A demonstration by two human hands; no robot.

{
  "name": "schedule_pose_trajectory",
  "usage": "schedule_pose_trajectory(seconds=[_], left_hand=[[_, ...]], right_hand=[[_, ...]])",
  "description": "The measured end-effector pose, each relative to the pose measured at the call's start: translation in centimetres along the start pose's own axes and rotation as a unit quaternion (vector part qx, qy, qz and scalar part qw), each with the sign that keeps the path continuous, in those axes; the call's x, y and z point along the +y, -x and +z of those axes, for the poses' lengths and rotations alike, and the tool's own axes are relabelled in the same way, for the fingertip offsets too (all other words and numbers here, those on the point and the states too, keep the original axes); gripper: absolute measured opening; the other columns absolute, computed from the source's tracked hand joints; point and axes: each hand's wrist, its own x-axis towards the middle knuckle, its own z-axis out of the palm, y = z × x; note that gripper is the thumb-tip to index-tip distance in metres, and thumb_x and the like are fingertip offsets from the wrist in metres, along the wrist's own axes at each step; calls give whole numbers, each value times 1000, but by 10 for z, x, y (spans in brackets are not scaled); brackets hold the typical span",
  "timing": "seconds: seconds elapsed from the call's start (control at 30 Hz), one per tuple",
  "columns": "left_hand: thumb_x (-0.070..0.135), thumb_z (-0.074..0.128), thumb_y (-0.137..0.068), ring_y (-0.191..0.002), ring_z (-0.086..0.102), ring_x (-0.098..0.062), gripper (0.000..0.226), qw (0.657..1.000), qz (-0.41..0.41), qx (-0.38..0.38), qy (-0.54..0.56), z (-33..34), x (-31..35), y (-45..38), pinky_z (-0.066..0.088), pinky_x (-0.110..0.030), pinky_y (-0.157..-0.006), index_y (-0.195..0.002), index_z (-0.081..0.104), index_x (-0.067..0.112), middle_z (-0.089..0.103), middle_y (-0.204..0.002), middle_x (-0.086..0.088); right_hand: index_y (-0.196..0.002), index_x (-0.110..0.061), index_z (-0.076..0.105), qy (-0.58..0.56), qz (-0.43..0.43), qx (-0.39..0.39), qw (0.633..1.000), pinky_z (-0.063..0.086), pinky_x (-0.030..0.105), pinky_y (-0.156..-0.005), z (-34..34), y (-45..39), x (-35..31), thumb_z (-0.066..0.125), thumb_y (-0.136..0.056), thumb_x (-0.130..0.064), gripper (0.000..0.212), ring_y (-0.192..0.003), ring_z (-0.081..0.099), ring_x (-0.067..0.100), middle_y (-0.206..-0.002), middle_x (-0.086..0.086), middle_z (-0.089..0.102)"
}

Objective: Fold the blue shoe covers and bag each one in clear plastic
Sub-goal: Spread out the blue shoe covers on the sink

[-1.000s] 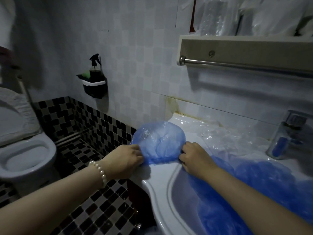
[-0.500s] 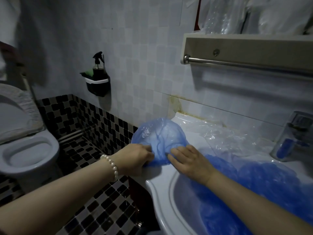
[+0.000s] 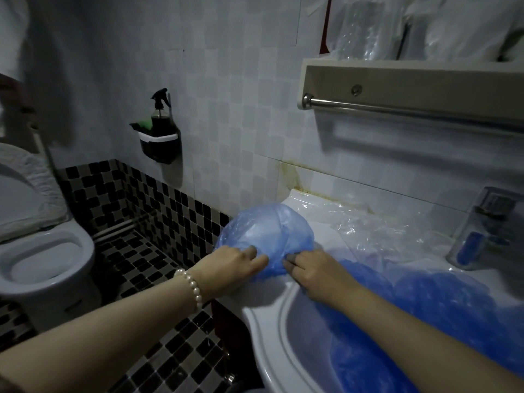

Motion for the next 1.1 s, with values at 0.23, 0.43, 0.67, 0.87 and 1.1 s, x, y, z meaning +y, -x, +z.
schedule_pose_trajectory(seconds=[0.23, 0.43, 0.67, 0.87, 1.1], left_hand=[[13, 41, -66, -33, 45, -20, 16, 999, -40, 8, -36, -2, 6, 8, 26, -18, -30, -59, 55, 13, 50, -60, -5], [9, 46, -84, -63, 43, -22, 13, 988, 85, 95, -81, -1, -1, -5, 37, -33, -57, -74, 50, 15, 50, -75, -4], [24, 60, -62, -126, 46, -32, 56, 995, 37, -60, -70, 3, -12, -11, 31, -51, -109, -118, 55, 18, 52, -127, -10], [39, 68, -71, -145, 15, -24, 80, 993, 9, -114, 30, 15, -20, -9, 16, -52, -116, -142, 34, 25, 24, -155, -3], [37, 57, -86, -144, -20, -20, 78, 969, -44, -222, 102, 11, -26, -8, -9, -55, -115, -150, 13, 30, -5, -159, 7]], right_hand=[[-49, -16, 62, -68, 208, -37, 975, 40, 20, -42, -23, -12, -26, 40, -70, -33, 35, -44, 56, 24, -52, 0, 61], [-35, -18, 57, 44, 242, -121, 962, 49, 28, -55, -33, -46, -31, 86, -31, -32, 32, -34, 50, 17, -37, 1, 51], [-63, -18, 55, 111, 208, -34, 971, 27, 32, -61, -23, -48, -36, 72, -37, -7, 33, -61, 48, 24, -64, 4, 49], [-122, -9, 41, 121, 208, -67, 968, 33, 44, -96, -17, -47, -30, 83, -41, -30, 93, -117, 39, 33, -128, 16, 38], [-141, -20, -33, 48, 196, -267, 942, -12, 57, -111, -27, -59, -17, 60, -82, -21, 110, -132, -40, 29, -146, 6, -42]])
